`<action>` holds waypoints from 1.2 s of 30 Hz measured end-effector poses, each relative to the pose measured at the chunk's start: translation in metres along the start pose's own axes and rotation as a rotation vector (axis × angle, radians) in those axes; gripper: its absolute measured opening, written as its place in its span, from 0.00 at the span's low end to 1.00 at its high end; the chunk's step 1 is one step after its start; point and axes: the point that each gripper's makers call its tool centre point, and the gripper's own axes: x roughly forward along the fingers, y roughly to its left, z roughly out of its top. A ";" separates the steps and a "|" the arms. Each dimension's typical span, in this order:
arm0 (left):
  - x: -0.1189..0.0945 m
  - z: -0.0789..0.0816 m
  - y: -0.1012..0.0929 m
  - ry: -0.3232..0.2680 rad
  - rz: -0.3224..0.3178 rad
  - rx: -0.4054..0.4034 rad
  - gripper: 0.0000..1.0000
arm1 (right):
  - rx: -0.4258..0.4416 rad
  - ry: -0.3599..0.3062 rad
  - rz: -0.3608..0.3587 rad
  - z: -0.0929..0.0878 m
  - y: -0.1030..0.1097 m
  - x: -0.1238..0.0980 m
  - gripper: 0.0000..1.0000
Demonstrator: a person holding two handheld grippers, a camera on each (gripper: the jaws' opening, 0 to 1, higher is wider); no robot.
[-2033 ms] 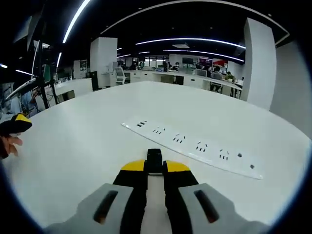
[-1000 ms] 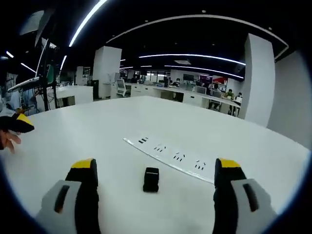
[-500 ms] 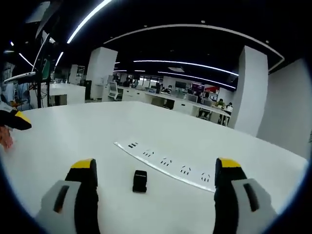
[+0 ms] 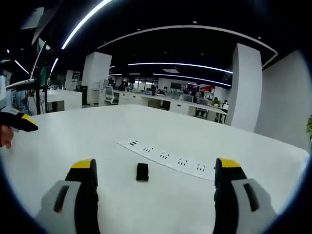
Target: Snap the two parts of the plastic buckle together until the buckle closes and remains connected.
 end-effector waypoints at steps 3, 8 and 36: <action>-0.002 0.003 0.003 -0.020 -0.009 -0.015 0.73 | 0.008 0.001 -0.007 -0.002 -0.002 -0.008 1.00; -0.008 0.011 0.008 -0.065 0.008 -0.038 0.70 | 0.000 0.009 -0.012 -0.008 0.008 -0.027 1.00; 0.005 0.009 0.002 -0.088 -0.022 -0.038 0.91 | 0.049 -0.033 0.050 -0.009 0.039 -0.140 1.00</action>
